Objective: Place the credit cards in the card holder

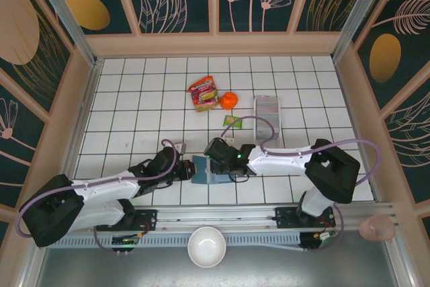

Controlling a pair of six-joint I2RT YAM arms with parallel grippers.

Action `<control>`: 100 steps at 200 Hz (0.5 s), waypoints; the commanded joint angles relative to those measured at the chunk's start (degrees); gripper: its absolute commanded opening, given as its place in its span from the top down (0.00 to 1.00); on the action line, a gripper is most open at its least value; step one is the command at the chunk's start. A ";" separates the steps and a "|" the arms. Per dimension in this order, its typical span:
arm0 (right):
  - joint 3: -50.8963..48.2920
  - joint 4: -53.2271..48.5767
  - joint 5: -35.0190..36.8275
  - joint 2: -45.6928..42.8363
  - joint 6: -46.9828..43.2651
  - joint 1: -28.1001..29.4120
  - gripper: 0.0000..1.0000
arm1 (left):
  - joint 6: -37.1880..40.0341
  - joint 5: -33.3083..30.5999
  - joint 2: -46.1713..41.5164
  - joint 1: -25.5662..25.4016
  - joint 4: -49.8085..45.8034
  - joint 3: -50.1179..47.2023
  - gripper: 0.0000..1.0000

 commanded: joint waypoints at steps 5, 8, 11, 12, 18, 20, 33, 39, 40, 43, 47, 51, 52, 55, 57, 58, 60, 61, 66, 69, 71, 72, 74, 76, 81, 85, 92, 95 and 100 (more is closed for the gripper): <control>-0.26 -1.14 0.67 2.02 1.98 -0.20 0.63 | -0.71 0.00 -0.67 0.02 0.46 -1.06 1.00; -0.26 -1.22 0.73 2.15 2.04 -0.16 0.63 | -0.75 0.00 -0.67 0.05 0.50 -1.07 1.00; -0.33 -1.15 0.59 2.31 2.00 -0.21 0.63 | -0.83 0.00 -0.67 -0.01 0.51 -1.15 1.00; -0.34 -1.08 0.56 2.35 2.03 -0.22 0.63 | -0.81 0.00 -0.67 0.03 0.50 -1.15 1.00; -0.50 -0.67 0.23 2.43 1.98 -0.15 0.63 | -0.79 0.00 -0.67 0.03 0.65 -1.24 1.00; -0.56 -0.51 0.10 2.46 1.98 -0.20 0.63 | -0.79 0.06 -0.67 -0.01 0.70 -1.25 1.00; -0.74 0.21 -0.61 3.01 2.04 -0.06 0.63 | -0.83 0.00 -0.59 -0.09 0.87 -1.39 1.00; -0.81 0.64 -0.99 3.31 2.07 -0.09 0.63 | -0.89 -0.06 -0.50 0.03 0.95 -1.42 1.00; -0.80 0.74 -1.03 3.38 2.11 -0.06 0.62 | -0.93 -0.08 -0.46 0.05 0.94 -1.51 1.00; -0.91 1.07 -1.25 3.42 2.21 -0.05 0.62 | -0.98 -0.09 -0.42 0.02 1.13 -1.56 1.00; -1.02 1.63 -1.61 3.51 2.30 -0.04 0.62 | -1.03 0.00 -0.29 -0.02 1.29 -1.66 1.00; -1.26 2.19 -1.93 3.56 2.40 -0.04 0.62 | -1.16 0.00 -0.17 0.02 1.57 -1.76 1.00; -1.33 2.39 -2.11 3.55 2.41 -0.04 0.62 | -1.15 0.00 -0.12 -0.05 1.64 -1.81 1.00; -1.49 2.90 -2.41 3.63 2.56 -0.04 0.62 | -1.23 0.06 -0.06 0.00 1.82 -1.86 1.00; -1.62 3.35 -2.74 3.62 2.63 -0.04 0.62 | -1.28 0.10 0.01 0.02 1.94 -1.93 1.00; -1.64 3.50 -2.86 3.59 2.65 -0.04 0.62 | -1.30 0.09 0.06 0.04 1.96 -1.94 1.00; -1.72 3.94 -3.07 3.61 2.78 -0.04 0.62 | -1.34 0.09 0.15 0.06 2.09 -2.01 1.00; -1.83 4.15 -3.21 3.57 2.77 -0.04 0.62 | -1.37 0.09 0.18 0.01 2.12 -2.03 1.00; -2.14 5.09 -3.77 3.46 2.98 0.01 0.62 | -1.36 0.19 0.43 -0.03 2.29 -2.15 1.00; -2.30 5.73 -4.08 3.36 3.09 -0.04 0.62 | -1.42 0.19 0.63 -0.03 2.40 -2.14 1.00; -2.48 6.15 -4.32 3.29 3.18 -0.04 0.62 | -1.34 0.24 0.64 -0.03 2.37 -2.13 1.00; -2.56 6.31 -4.44 3.23 3.24 -0.04 0.62 | -1.33 0.25 0.69 0.02 2.35 -2.13 1.00; -2.68 6.64 -4.65 3.19 3.39 -0.04 0.62 | -1.32 0.30 0.79 -0.04 2.34 -2.13 1.00; -2.75 6.97 -4.83 3.14 3.49 -0.04 0.62 | -1.32 0.31 0.88 -0.03 2.47 -2.13 1.00; -2.96 7.87 -5.26 2.84 3.73 0.01 0.62 | -1.41 0.26 1.12 0.04 2.50 -2.13 1.00; -3.19 8.49 -5.54 2.55 3.94 0.01 0.62 | -1.35 0.26 1.29 -0.02 2.51 -2.20 1.00; -3.57 9.83 -6.15 2.09 4.20 -0.03 0.62 | -1.41 0.31 1.50 -0.01 2.58 -2.26 1.00; -3.74 10.37 -6.36 1.93 4.33 -0.04 0.62 | -1.42 0.31 1.60 0.04 2.64 -2.30 1.00; -3.91 11.04 -6.58 1.57 4.51 -0.04 0.62 | -1.46 0.18 1.69 -0.01 2.66 -2.37 1.00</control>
